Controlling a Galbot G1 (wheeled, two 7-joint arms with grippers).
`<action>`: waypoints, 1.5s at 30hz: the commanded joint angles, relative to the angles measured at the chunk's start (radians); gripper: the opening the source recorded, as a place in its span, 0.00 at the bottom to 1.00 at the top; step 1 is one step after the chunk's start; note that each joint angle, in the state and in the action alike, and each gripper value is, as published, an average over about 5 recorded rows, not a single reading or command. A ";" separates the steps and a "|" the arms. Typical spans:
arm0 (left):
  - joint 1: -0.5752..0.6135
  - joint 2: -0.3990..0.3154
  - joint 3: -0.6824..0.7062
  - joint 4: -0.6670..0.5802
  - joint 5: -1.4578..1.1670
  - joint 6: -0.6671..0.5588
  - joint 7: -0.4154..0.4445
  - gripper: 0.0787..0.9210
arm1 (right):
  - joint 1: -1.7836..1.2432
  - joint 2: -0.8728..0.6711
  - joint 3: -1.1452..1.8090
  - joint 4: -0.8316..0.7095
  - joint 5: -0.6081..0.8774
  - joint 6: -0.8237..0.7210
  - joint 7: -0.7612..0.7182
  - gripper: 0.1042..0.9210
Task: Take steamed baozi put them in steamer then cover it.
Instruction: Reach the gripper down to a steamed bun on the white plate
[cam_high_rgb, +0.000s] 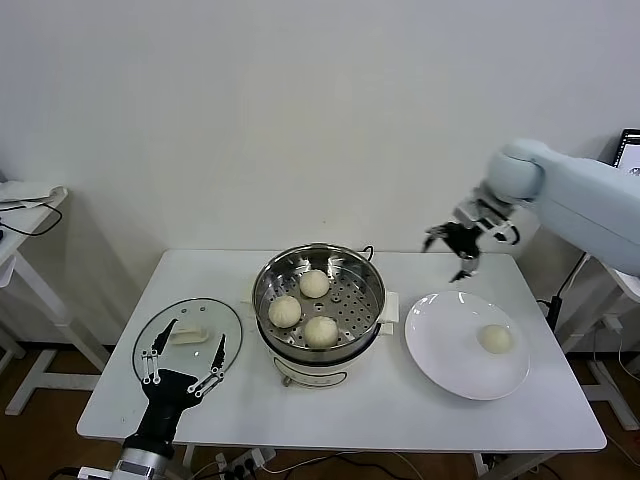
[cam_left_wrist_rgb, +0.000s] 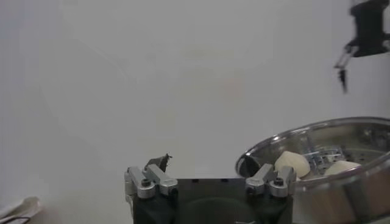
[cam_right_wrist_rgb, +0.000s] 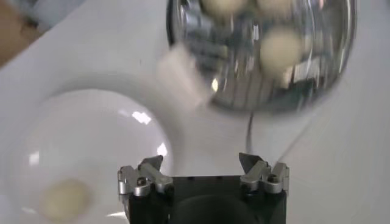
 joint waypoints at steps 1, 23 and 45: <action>0.009 -0.001 -0.004 -0.002 0.002 0.002 0.000 0.88 | -0.209 -0.095 0.094 -0.232 0.036 -0.164 -0.020 0.88; 0.027 -0.003 -0.011 0.005 0.006 -0.001 0.000 0.88 | -0.434 0.006 0.222 -0.331 -0.084 -0.141 0.044 0.88; 0.018 -0.002 -0.002 0.013 0.000 0.004 -0.002 0.88 | -0.408 0.027 0.200 -0.323 -0.085 -0.143 0.093 0.71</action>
